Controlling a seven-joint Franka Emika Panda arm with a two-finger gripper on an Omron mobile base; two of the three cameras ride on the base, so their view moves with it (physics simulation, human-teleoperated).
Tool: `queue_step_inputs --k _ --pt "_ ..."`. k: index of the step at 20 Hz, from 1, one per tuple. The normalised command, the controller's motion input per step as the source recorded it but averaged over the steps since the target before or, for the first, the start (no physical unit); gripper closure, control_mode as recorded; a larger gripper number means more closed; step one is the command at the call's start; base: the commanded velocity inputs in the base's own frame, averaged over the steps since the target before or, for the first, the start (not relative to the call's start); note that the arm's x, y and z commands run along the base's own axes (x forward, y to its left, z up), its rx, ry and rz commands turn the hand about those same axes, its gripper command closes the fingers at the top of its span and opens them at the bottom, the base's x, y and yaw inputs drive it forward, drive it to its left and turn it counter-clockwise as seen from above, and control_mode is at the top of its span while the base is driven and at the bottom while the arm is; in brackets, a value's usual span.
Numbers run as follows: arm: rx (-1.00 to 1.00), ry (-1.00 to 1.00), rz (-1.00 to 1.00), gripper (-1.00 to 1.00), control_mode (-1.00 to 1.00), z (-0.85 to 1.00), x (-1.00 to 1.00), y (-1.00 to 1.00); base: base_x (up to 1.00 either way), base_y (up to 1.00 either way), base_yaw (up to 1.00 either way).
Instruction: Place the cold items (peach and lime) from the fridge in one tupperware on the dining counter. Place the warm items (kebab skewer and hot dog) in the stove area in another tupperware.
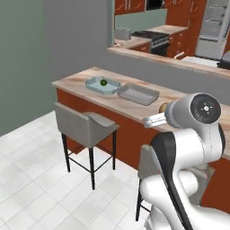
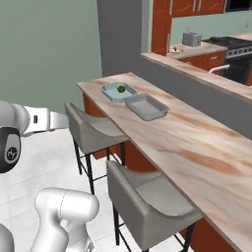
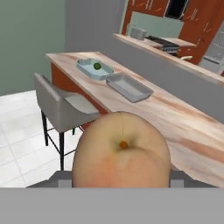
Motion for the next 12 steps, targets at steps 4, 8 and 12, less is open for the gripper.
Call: queue_step_inputs --k 4,8,12 --pt "0.0 0.0 0.0 1.0 1.0 0.0 0.0 0.0 0.87 1.0 -0.26" --pt "0.0 0.0 0.0 1.0 1.0 0.0 0.0 0.0 0.87 1.0 -0.26" --pt "0.0 0.0 0.0 1.0 1.0 0.0 0.0 0.0 0.84 1.0 -0.29"
